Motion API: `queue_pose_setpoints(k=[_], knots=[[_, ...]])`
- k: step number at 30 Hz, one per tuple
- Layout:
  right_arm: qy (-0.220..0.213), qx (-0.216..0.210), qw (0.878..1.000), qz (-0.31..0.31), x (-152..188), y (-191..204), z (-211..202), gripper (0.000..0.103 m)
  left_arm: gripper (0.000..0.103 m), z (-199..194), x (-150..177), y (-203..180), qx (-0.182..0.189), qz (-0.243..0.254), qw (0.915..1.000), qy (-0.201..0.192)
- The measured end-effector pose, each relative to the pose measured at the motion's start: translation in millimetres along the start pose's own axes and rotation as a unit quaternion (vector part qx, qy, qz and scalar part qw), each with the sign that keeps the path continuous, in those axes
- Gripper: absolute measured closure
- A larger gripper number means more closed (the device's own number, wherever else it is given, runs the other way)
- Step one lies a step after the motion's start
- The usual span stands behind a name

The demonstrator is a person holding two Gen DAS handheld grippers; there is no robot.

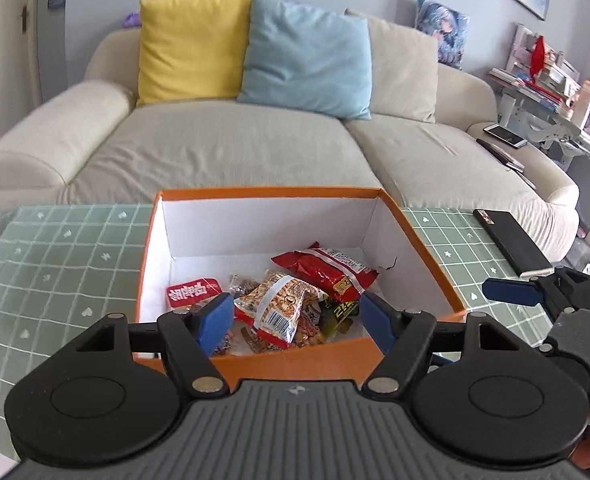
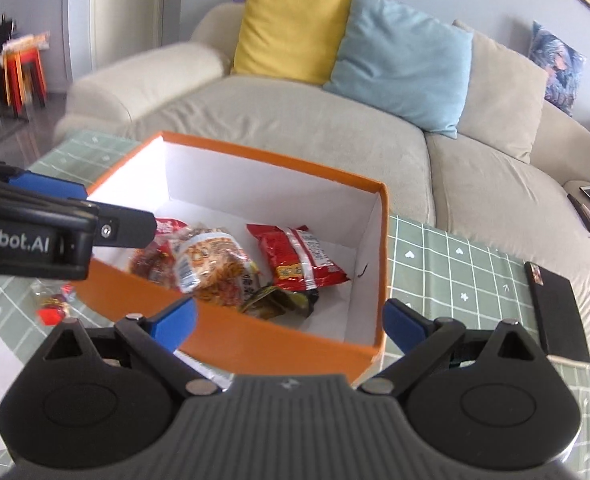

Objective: Organize snacks
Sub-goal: 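Move both tools back out of the box toward the remaining snacks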

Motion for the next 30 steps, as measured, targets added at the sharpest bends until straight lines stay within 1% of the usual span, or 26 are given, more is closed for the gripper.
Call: queue_pose_setpoints(k=[3, 7, 12, 14, 16, 18, 25, 28, 30], knots=[[-0.028, -0.003, 1.0, 0.012, 13.9, 7.6, -13.3, 0.007, 0.019, -16.0, 11.5, -1.6, -0.013, 0.027, 0.9991, -0.03], [-0.059, 0.0, 0.998, 0.035, 33.5, 16.2, -30.7, 0.007, 0.019, -33.6, 31.1, -1.6, -0.011, 0.044, 0.998, -0.044], [-0.089, 0.016, 0.993, 0.07, 61.1, 24.8, -48.2, 0.007, 0.024, -42.7, 57.4, -3.6, 0.011, 0.057, 0.9978, -0.033], [-0.092, 0.023, 0.993, 0.072, 71.1, 28.8, -50.1, 0.007, 0.025, -44.7, 67.2, -3.0, 0.022, 0.056, 0.9979, -0.026], [-0.096, 0.035, 0.993, 0.068, 82.2, 34.2, -52.6, 0.007, 0.027, -46.0, 76.4, -1.2, 0.024, 0.055, 0.998, -0.018], [-0.093, 0.042, 0.993, 0.068, 92.8, 36.8, -52.5, 0.007, 0.027, -47.3, 85.8, 2.1, 0.024, 0.049, 0.9984, -0.014], [-0.06, 0.044, 0.991, 0.11, 120.6, 34.1, -39.7, 0.007, 0.028, -36.1, 119.7, 18.5, 0.005, 0.049, 0.9986, 0.019], [-0.052, 0.043, 0.991, 0.114, 127.9, 35.1, -29.9, 0.007, 0.029, -28.9, 135.3, 27.9, -0.016, 0.036, 0.9988, 0.03], [-0.046, 0.04, 0.991, 0.119, 131.6, 37.9, -21.5, 0.007, 0.029, -24.8, 143.0, 34.8, -0.021, 0.026, 0.9989, 0.034]])
Point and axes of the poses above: each gripper's, at about its wrist camera, not at the fingertips, and z roughly the way its jaws point, y to its left, x to its underside, the point moved 4 cm from there along z, roughly the way its jaws point, and after that the axes turned 12 degrees about -x, right-handed, at the moved point
